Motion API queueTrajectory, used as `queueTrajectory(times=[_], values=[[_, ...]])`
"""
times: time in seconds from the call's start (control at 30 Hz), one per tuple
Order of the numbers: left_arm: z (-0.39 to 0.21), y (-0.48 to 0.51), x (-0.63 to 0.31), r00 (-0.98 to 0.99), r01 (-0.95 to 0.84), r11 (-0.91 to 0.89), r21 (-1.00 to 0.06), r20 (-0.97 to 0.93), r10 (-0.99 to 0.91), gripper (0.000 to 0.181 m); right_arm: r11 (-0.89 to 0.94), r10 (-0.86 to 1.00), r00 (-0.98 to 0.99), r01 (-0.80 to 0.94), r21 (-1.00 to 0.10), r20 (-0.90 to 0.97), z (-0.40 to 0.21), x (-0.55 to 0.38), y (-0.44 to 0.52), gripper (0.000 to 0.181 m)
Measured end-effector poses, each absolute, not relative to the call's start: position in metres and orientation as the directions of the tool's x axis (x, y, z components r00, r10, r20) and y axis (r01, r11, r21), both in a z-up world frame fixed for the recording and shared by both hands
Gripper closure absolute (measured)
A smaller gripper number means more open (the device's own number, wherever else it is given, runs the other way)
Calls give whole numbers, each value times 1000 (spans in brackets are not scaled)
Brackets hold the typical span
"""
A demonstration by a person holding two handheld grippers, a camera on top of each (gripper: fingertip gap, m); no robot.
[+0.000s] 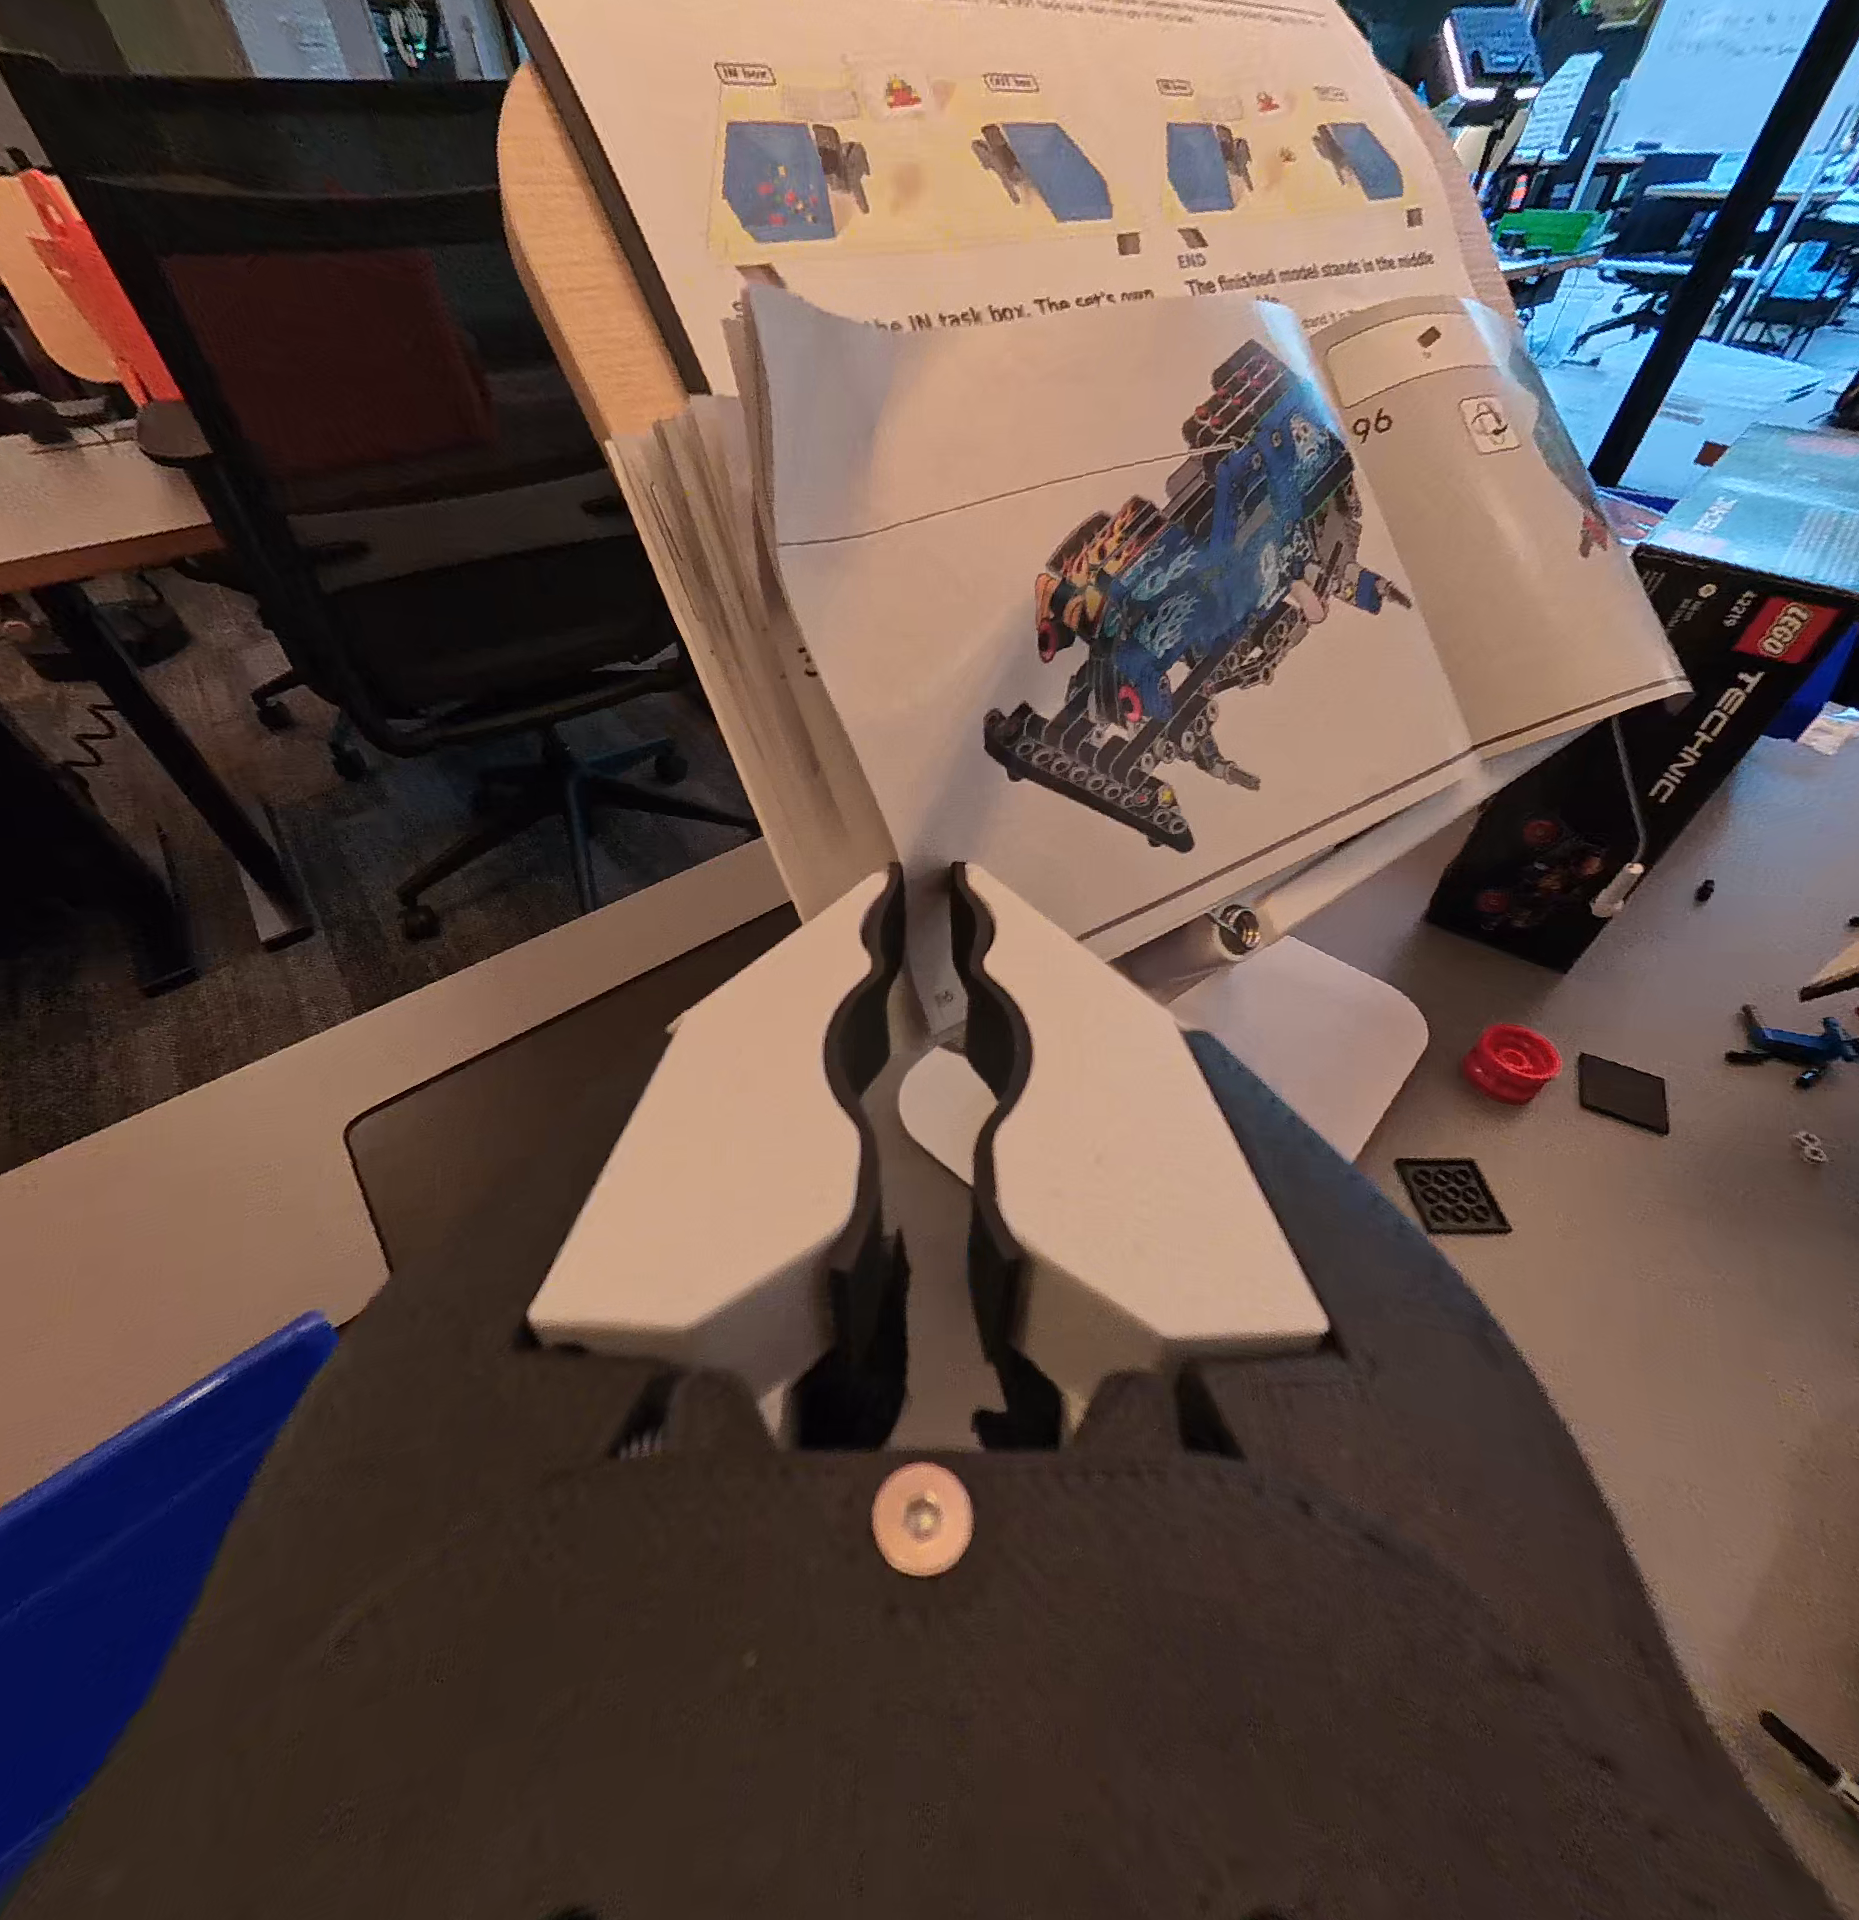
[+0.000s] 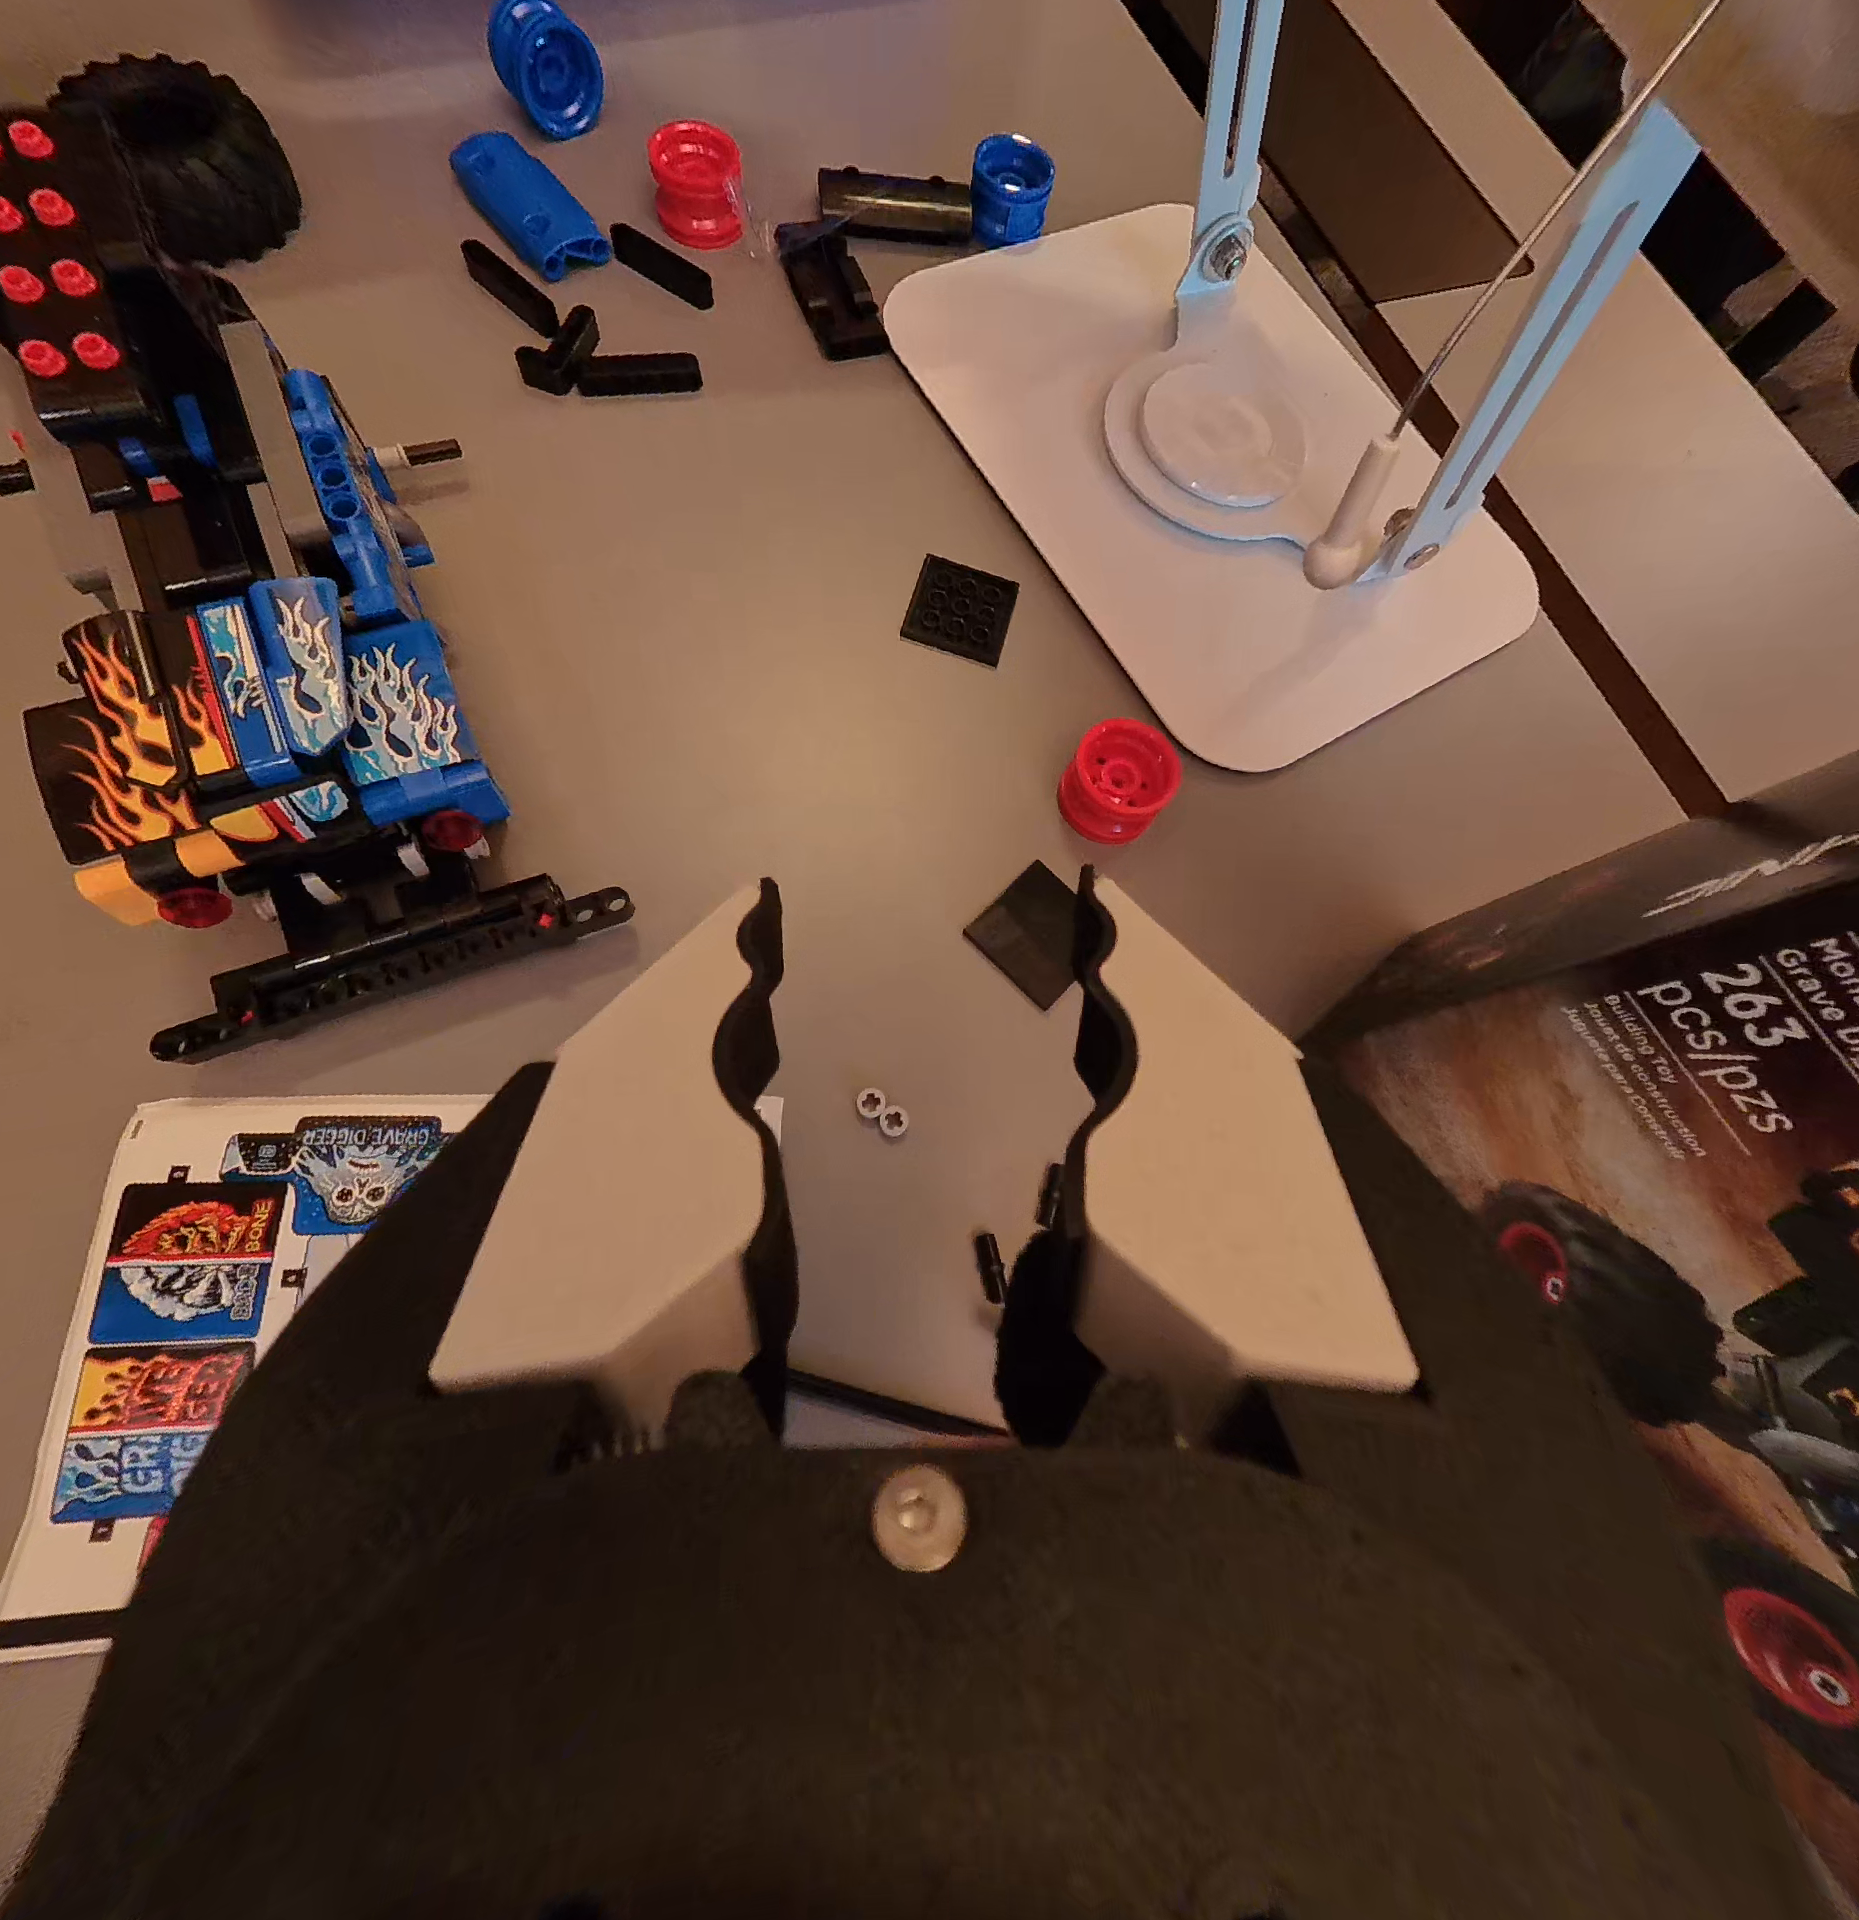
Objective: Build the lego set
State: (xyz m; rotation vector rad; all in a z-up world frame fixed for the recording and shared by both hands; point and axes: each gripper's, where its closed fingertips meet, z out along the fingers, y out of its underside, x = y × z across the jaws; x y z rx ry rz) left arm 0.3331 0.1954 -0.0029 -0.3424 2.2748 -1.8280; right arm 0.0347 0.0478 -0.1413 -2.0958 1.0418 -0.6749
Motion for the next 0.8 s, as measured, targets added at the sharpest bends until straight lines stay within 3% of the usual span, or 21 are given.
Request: queueTrajectory(times=[0.8], values=[[-2,199,335,-946,-40,218,-975,-33,-323,170,-476,-822,543,-485,-734,174,-153,33,42,125]])
